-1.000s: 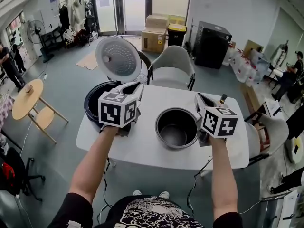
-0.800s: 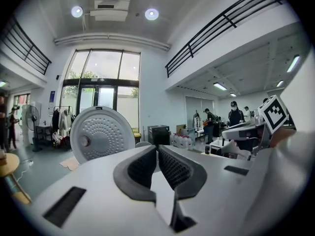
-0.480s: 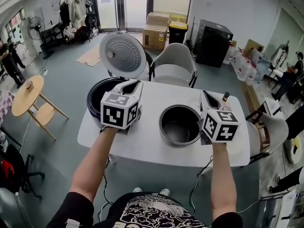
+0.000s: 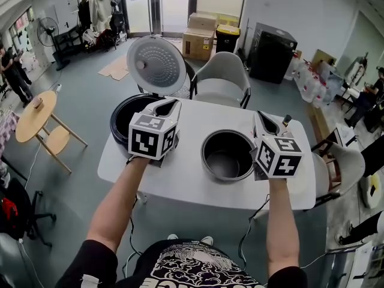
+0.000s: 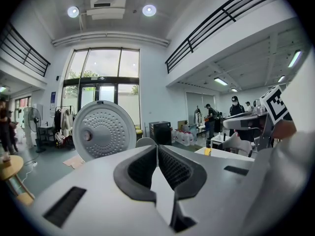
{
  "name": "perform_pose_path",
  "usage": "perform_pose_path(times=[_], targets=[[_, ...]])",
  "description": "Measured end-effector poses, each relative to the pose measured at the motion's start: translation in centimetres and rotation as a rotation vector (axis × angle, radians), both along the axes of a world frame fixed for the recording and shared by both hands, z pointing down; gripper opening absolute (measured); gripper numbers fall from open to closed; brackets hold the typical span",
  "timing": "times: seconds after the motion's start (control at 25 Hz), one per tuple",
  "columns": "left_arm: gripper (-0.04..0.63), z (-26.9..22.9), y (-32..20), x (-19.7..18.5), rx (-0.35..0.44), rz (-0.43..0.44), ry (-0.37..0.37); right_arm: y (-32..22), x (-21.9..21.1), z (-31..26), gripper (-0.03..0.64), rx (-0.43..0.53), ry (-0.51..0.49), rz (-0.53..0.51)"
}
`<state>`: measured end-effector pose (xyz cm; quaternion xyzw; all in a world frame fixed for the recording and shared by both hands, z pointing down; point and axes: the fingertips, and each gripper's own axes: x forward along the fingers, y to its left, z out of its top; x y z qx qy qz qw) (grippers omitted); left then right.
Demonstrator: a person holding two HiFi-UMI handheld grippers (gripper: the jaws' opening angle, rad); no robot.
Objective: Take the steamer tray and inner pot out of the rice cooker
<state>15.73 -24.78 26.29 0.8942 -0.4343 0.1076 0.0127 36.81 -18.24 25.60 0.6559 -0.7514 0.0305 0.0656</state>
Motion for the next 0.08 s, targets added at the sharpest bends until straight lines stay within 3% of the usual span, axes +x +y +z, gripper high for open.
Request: perform_pose_path(times=[0.08], targets=[[0.024,0.16,0.18,0.25,-0.001,-0.001,-0.004,0.12,0.19,0.18,0.012,0.0,0.001,-0.004]])
